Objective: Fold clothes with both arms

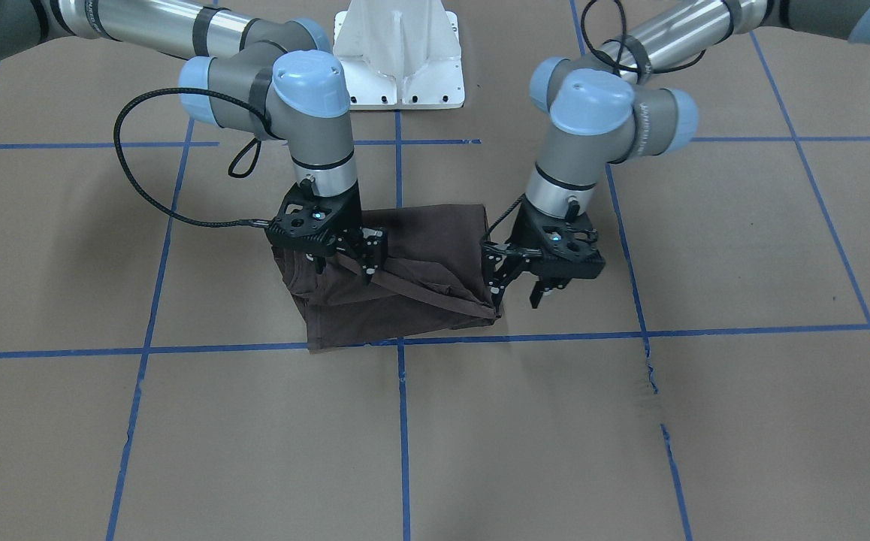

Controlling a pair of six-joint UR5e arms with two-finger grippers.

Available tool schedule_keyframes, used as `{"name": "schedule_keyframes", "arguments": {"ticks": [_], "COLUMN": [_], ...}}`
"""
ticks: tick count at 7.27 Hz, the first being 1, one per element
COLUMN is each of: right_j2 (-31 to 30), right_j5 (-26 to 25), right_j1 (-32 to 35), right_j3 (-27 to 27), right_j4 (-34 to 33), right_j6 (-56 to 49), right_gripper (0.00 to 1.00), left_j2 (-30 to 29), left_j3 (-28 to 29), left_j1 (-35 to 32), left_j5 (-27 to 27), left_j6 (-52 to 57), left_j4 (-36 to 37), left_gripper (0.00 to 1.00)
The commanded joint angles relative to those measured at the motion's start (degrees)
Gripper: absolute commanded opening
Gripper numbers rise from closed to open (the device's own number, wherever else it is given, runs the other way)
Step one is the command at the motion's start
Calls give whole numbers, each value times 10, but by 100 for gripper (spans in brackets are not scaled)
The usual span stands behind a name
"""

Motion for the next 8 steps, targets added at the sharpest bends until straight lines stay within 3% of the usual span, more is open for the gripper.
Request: {"name": "schedule_keyframes", "arguments": {"ticks": [1, 3, 8], "right_j2": [21, 18, 22], "right_j5": [-54, -107, -114], "right_j1": [-62, -94, -60], "right_j3": [-4, -41, -98], "right_j4": [-1, -2, 1], "right_j6": [-51, -93, -155], "right_gripper": [100, 100, 100], "left_j2": [15, 15, 15], "left_j3": [-11, -11, -12], "left_j1": [-18, -18, -18], "left_j5": [-20, -20, -20], "left_j6": [33, 30, 28], "left_j4": [-3, -3, -3], "left_gripper": [100, 100, 100]}}
